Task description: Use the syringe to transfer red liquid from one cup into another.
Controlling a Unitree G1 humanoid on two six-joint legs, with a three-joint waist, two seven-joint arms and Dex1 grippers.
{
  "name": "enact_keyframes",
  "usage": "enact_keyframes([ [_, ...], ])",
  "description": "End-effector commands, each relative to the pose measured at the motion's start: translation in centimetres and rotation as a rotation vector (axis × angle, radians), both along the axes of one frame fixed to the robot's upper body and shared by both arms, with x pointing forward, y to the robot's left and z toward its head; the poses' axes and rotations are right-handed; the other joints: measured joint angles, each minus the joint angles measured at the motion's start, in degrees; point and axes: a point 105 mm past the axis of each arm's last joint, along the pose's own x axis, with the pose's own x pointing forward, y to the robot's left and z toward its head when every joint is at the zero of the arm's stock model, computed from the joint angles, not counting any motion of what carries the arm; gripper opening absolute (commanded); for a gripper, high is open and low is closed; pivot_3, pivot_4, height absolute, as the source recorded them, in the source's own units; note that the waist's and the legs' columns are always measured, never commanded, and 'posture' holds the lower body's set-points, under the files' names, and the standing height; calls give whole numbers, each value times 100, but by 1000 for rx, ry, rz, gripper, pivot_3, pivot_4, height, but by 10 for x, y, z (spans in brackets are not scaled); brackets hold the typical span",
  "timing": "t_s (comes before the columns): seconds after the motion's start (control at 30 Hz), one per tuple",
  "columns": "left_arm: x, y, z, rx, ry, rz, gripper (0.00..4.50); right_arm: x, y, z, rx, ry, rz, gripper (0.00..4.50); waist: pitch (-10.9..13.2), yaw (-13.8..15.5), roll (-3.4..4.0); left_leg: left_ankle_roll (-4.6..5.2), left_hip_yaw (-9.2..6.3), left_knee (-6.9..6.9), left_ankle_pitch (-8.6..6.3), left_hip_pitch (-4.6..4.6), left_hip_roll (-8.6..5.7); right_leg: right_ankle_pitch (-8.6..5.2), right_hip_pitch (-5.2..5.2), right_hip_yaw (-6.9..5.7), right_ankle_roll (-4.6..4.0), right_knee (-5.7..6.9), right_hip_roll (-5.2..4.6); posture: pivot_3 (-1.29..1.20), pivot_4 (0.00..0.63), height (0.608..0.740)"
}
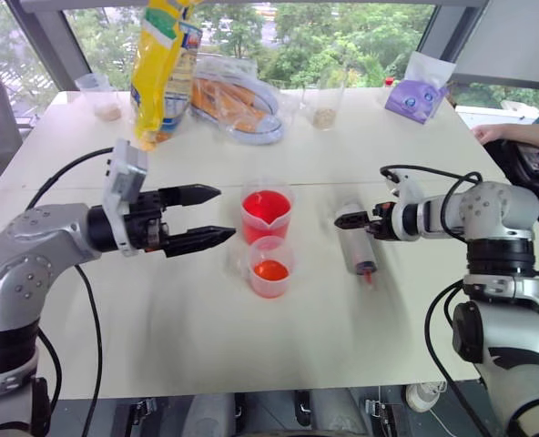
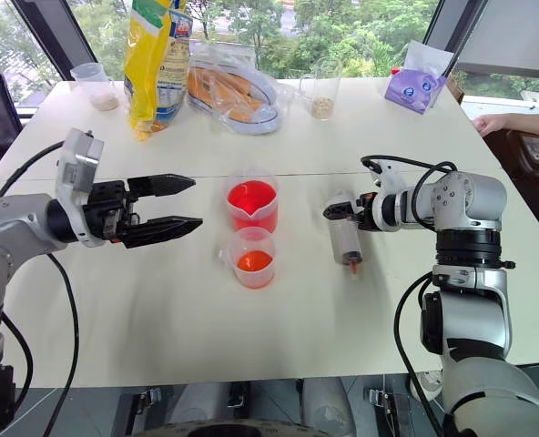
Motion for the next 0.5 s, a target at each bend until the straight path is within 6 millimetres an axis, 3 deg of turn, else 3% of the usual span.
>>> enact_keyframes([
  [0.03,-5,1,6,16,-30,-9,4500,0,-6,22,-69,-131,45,4397,0,6,0,0,0,0,0,0,-1,0,0,0,0,0,-1,0,150,740],
  [0.2,-11,11,4,68,-18,-5,4500,-20,4,72,-151,-387,317,4397,7,-28,11,7,2,-9,-4,-11,-2,-2,-17,2,9,-2,-2,0,150,740],
  [0.33,-15,20,4,111,-19,-2,4500,-56,13,110,-185,-544,592,4397,10,-18,13,6,1,-20,-5,-8,9,-6,-20,1,10,-4,8,0,150,740],
  [0.5,-19,24,6,128,-20,-5,4500,-89,17,117,-180,-564,783,4397,14,-8,7,5,2,-15,-5,-8,10,-17,-15,0,-8,-8,4,0,150,740],
])
